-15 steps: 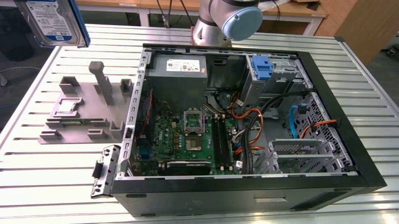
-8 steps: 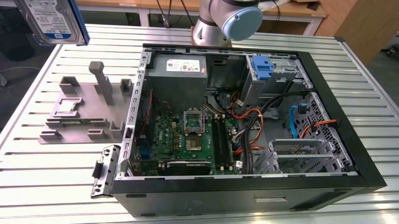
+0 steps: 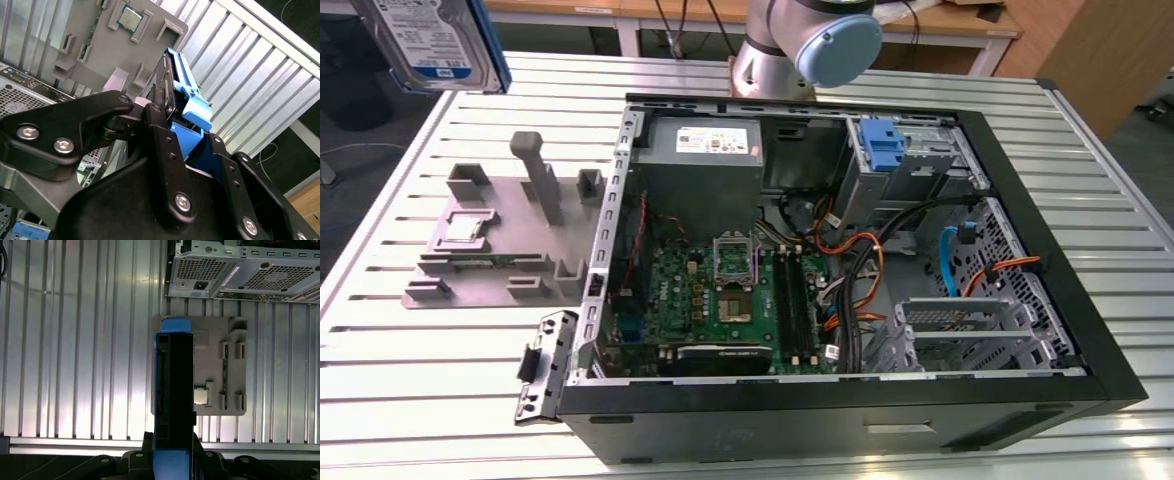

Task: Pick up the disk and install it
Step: 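Pick up the disk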

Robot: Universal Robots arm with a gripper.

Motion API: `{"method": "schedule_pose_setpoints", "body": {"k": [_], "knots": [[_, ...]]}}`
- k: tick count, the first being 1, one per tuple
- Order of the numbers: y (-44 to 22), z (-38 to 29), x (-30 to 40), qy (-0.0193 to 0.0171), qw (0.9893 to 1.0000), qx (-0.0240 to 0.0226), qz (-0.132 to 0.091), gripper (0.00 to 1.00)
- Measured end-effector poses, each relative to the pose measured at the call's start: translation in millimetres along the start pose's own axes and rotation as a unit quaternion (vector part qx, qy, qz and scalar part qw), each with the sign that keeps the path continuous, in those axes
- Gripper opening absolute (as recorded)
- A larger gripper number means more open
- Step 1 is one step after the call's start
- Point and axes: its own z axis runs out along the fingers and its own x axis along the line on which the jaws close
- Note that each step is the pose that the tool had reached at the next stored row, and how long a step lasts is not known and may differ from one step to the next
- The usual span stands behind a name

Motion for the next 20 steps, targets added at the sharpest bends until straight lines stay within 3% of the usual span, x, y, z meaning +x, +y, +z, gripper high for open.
{"method": "schedule_pose_setpoints", "body": {"k": [1,2,12,20], "knots": [[0.0,-0.4,-0.3,0.0058,1.0000,0.0000,0.000,0.37],[0.0,-0.9,-0.5,0.0075,1.0000,0.0000,0.000,0.37],[0.2,-9.9,-0.5,0.0077,1.0000,-0.0001,0.000,0.37],[0.2,-10.1,-3.1,0.0077,1.0000,-0.0001,0.000,0.37]]}}
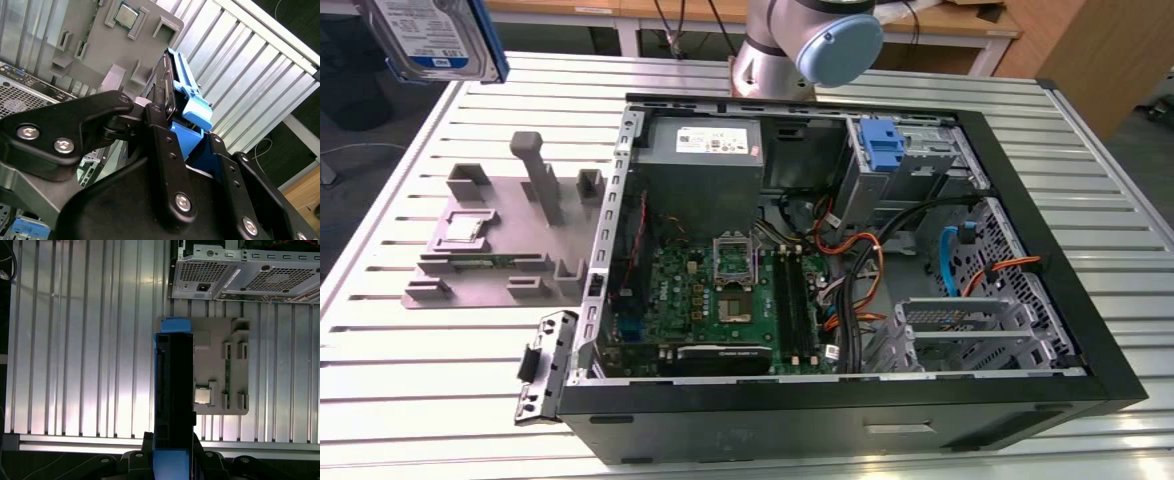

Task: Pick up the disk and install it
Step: 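Pick up the disk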

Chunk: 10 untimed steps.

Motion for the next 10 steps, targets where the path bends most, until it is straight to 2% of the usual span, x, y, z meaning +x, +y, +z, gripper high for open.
{"method": "schedule_pose_setpoints", "body": {"k": [5,10], "knots": [[0.0,0.0,-3.1,0.0000,1.0000,0.0000,0.000,0.37],[-0.1,-0.1,-9.3,0.0000,1.0000,0.0000,0.000,0.37]]}}
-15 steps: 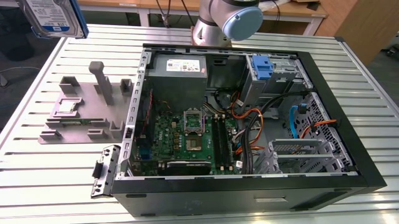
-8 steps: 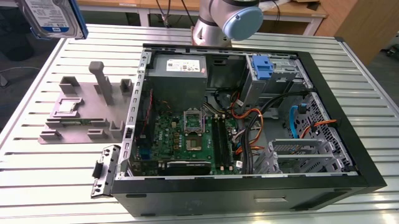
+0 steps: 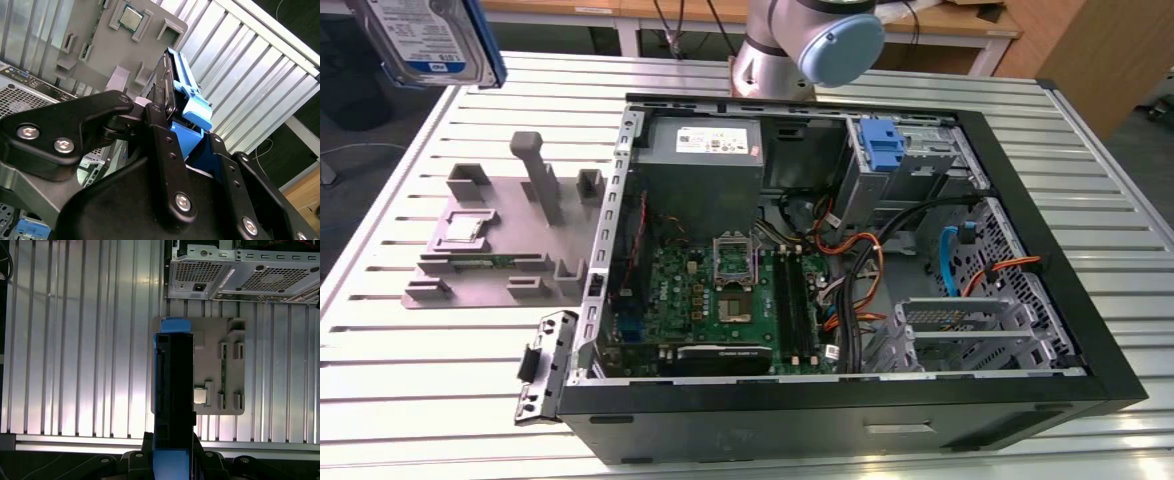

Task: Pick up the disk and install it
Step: 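Pick up the disk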

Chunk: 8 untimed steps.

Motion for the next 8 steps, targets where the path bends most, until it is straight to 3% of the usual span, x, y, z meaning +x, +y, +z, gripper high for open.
{"method": "schedule_pose_setpoints", "body": {"k": [8], "knots": [[-0.1,-0.3,-14.0,-0.0002,1.0000,0.0000,0.000,0.37]]}}
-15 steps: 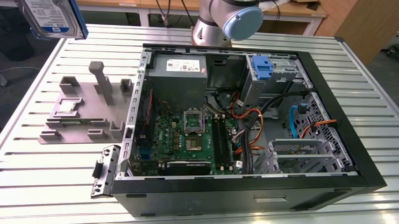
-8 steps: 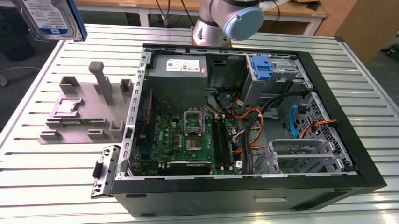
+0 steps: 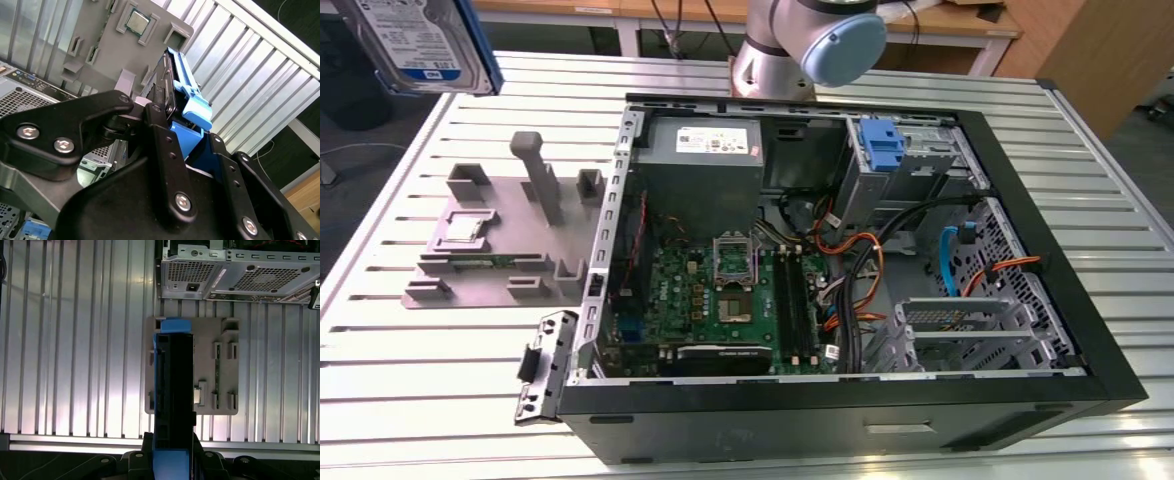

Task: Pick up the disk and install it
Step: 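Pick up the disk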

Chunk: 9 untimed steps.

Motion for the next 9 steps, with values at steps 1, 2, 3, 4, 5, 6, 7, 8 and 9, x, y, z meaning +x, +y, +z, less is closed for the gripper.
{"method": "schedule_pose_setpoints", "body": {"k": [1,2,3,4,5,6,7,8,9], "knots": [[0.0,0.0,-1.6,0.0000,1.0000,0.0000,0.000,0.37],[0.0,0.0,-2.7,0.0000,1.0000,-0.0001,0.000,0.37],[0.0,0.0,-3.1,0.0000,1.0000,-0.0001,0.000,0.37],[0.0,-0.3,-3.2,-0.0001,1.0000,0.0000,0.000,0.37],[0.0,-1.1,-3.3,-0.0001,1.0000,0.0001,0.000,0.37],[0.0,-2.0,-3.4,-0.0001,1.0000,0.0000,0.000,0.37],[0.0,-3.0,-3.5,-0.0001,1.0000,0.0000,0.000,0.37],[0.0,-4.1,-3.5,-0.0001,1.0000,0.0000,0.000,0.37],[0.0,-5.2,-3.5,-0.0001,1.0000,-0.0001,0.000,0.37]]}}
